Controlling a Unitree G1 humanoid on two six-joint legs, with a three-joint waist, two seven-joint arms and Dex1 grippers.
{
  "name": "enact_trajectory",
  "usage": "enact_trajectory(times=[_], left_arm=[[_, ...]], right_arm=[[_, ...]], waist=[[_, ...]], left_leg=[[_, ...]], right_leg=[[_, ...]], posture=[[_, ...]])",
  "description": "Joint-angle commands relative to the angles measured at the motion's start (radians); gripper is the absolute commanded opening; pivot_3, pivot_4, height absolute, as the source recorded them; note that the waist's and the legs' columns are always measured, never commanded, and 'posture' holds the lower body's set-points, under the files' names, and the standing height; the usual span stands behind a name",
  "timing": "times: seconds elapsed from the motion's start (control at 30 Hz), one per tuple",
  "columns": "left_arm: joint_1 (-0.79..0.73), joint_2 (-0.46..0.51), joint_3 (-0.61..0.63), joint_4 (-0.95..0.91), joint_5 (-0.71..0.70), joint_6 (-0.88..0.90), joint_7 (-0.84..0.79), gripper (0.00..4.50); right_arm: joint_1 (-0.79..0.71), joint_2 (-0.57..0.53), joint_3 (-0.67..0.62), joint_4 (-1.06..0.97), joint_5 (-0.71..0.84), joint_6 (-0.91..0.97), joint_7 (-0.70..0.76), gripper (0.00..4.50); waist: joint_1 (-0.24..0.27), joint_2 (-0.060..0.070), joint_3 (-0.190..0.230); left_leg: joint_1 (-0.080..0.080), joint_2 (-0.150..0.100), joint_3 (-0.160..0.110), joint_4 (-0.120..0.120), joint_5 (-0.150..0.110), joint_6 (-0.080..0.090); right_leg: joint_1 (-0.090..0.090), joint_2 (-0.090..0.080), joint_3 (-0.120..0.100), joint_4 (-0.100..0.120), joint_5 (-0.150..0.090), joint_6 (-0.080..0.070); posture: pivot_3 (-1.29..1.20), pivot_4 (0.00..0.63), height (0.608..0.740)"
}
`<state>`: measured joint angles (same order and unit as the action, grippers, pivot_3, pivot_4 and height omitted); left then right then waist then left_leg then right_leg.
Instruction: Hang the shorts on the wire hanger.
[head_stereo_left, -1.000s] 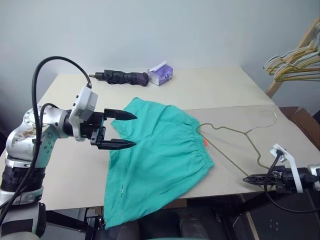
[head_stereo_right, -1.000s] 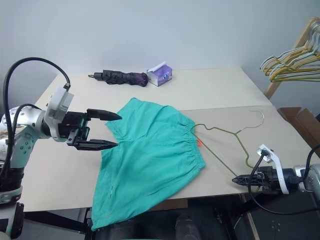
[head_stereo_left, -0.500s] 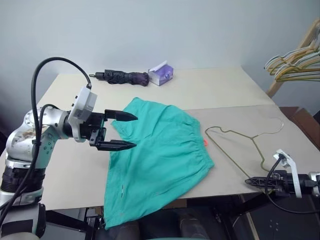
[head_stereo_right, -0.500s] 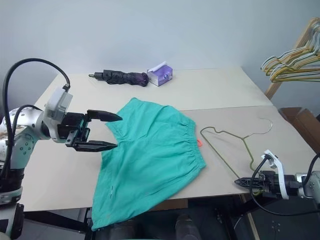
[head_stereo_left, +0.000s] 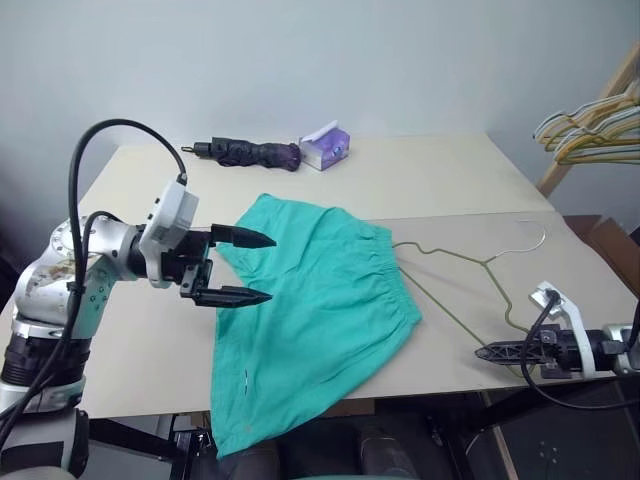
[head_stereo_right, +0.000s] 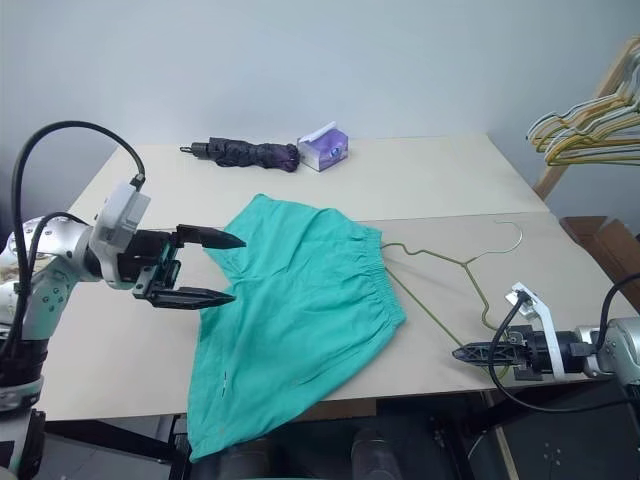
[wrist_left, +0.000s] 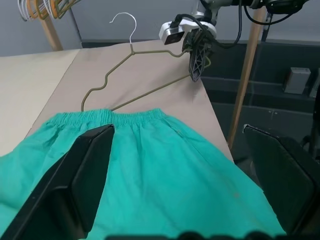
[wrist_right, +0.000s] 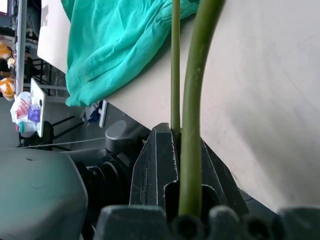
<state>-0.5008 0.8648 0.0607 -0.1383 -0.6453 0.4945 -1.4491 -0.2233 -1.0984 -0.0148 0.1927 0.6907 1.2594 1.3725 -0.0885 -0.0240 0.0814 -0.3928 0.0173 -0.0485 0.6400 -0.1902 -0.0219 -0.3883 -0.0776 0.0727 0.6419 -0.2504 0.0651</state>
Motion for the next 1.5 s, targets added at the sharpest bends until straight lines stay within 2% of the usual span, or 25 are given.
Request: enact_trajectory(times=[0.03,0.17,0.3,0.67,0.9,1.2,1.43,1.5], left_arm=[[-0.028,0.021,0.023,0.011,0.006,-0.028,-0.015,4.46],[-0.028,0.019,0.023,0.012,0.012,-0.036,-0.012,4.46],[-0.023,0.018,0.027,0.01,0.016,-0.048,-0.007,4.46],[-0.013,0.028,0.03,0.003,0.021,-0.055,0.003,4.46],[-0.014,0.026,0.021,0.008,0.044,-0.074,0.016,4.46],[-0.028,0.027,0.015,0.023,0.063,-0.095,0.009,4.46],[-0.037,0.022,0.015,0.027,0.063,-0.102,0.01,4.46],[-0.033,0.023,0.019,0.027,0.061,-0.102,0.008,4.46]], right_arm=[[-0.019,-0.013,-0.019,-0.026,0.037,-0.006,0.038,0.0],[-0.025,-0.016,-0.007,-0.034,0.027,-0.017,0.051,0.0],[-0.078,0.041,-0.004,0.033,-0.025,-0.035,-0.043,0.0],[-0.17,0.127,0.047,0.085,-0.074,-0.055,-0.101,0.0],[-0.208,0.081,0.202,0.064,-0.138,-0.108,0.003,0.0],[-0.44,0.217,0.269,0.319,-0.269,-0.2,-0.03,0.0],[-0.511,0.228,0.37,0.401,-0.346,-0.286,0.135,0.0],[-0.541,0.243,0.384,0.445,-0.379,-0.3,0.132,0.0]], waist=[[0.005,0.0,0.0],[0.009,0.0,0.0],[0.013,0.0,0.0],[0.028,0.0,0.001],[0.032,0.0,0.004],[0.026,0.0,0.006],[0.048,0.0,0.007],[0.05,0.001,0.007]], left_leg=[[0.0,0.0,0.0,0.0,0.0,0.0],[0.001,0.0,0.0,0.0,0.0,0.0],[0.001,0.0,0.001,0.0,0.0,0.0],[0.0,0.0,0.0,0.0,0.0,0.0],[-0.001,0.0,0.0,0.0,0.0,0.0],[-0.001,0.0,0.0,0.0,0.0,0.0],[-0.005,0.0,-0.001,0.0,0.0,0.0],[-0.005,0.0,-0.001,0.0,0.0,0.0]], right_leg=[[0.0,0.0,0.0,0.0,0.0,0.0],[0.0,0.0,0.0,0.0,0.0,0.0],[0.0,0.0,0.0,0.0,0.0,0.0],[-0.001,0.0,0.0,0.0,0.0,0.0],[-0.001,0.0,0.0,0.0,0.0,0.0],[-0.001,0.0,0.0,0.0,0.0,0.0],[-0.005,0.0,-0.001,0.0,0.0,0.0],[-0.005,0.0,-0.001,0.0,0.0,0.0]], posture=[[-0.03,0.058,0.74],[-0.02,0.057,0.74],[-0.01,0.054,0.74],[0.0,0.059,0.74],[0.01,0.063,0.74],[0.03,0.057,0.74],[0.05,0.049,0.74],[0.05,0.055,0.74]])
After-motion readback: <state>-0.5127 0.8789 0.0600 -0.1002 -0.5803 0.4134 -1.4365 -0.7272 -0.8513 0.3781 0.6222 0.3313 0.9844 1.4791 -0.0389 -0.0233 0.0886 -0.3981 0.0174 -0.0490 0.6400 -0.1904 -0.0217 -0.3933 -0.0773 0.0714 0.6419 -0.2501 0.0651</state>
